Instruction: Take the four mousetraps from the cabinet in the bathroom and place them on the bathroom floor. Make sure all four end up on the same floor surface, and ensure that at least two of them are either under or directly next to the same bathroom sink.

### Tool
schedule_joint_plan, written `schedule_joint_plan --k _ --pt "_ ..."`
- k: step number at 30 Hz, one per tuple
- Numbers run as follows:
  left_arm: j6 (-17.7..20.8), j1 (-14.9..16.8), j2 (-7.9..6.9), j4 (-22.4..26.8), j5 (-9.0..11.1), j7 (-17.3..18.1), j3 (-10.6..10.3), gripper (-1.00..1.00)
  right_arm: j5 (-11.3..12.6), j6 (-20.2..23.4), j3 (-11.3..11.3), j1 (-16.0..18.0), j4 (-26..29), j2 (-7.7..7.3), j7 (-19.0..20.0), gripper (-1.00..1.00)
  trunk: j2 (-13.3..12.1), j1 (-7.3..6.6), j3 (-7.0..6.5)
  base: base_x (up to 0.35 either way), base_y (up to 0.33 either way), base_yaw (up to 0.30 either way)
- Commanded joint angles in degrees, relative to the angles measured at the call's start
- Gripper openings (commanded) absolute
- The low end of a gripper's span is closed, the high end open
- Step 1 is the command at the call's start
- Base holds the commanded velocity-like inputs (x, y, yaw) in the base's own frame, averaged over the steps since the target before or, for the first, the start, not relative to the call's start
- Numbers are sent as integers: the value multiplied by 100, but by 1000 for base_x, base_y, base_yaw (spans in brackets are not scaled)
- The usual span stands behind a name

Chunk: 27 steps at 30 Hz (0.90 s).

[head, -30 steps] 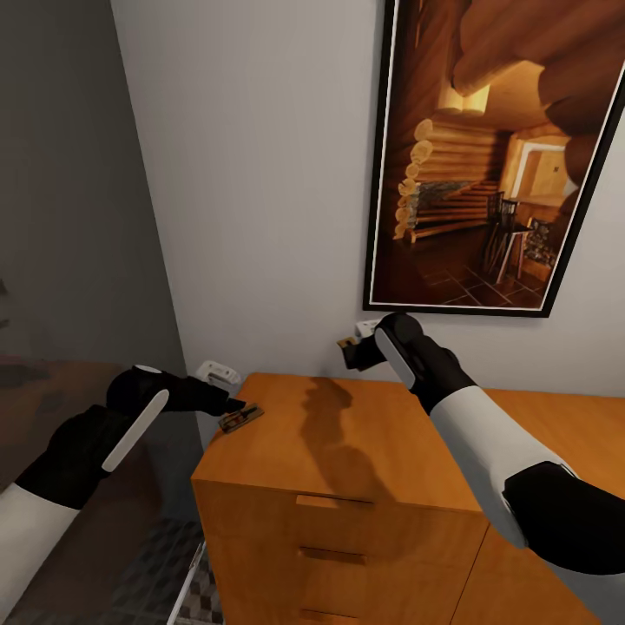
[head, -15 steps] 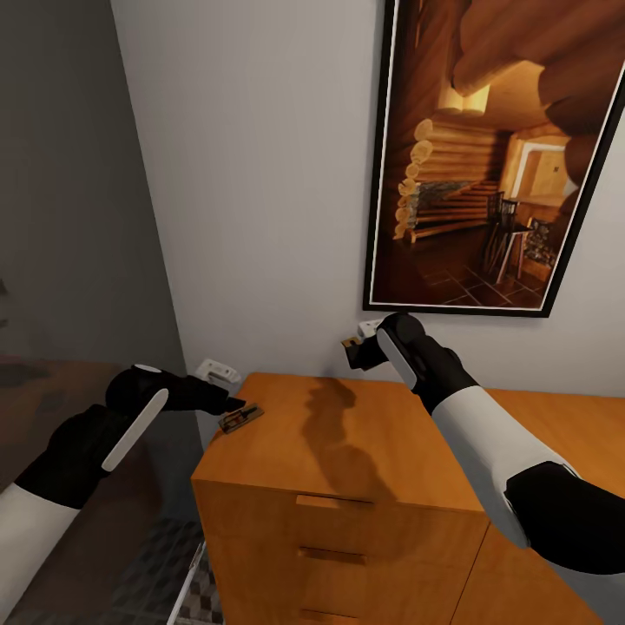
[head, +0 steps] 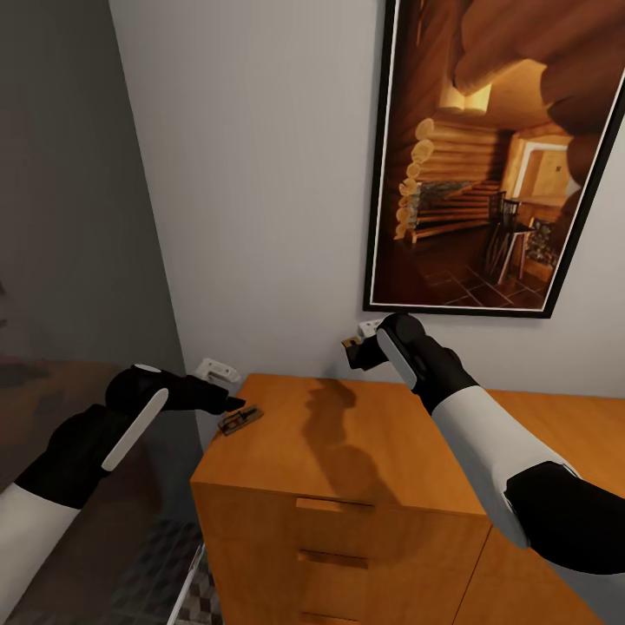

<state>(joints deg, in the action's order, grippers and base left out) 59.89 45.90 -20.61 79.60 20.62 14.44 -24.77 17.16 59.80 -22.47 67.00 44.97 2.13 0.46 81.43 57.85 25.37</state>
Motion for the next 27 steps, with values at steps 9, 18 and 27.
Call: schedule_joint_plan --k 9,18,27 --pt "11 6 -4 4 -49 59 18 100 6 20 -4 6 3 -1 7 -100 4 0 7 4 1 0" --pt "11 6 -7 2 -41 59 69 100 6 20 -4 6 3 6 5 -100 4 0 7 84 56 0" --pt "11 6 1 3 -47 59 204 100 6 20 -3 6 3 7 3 -100 4 0 7 13 10 0"
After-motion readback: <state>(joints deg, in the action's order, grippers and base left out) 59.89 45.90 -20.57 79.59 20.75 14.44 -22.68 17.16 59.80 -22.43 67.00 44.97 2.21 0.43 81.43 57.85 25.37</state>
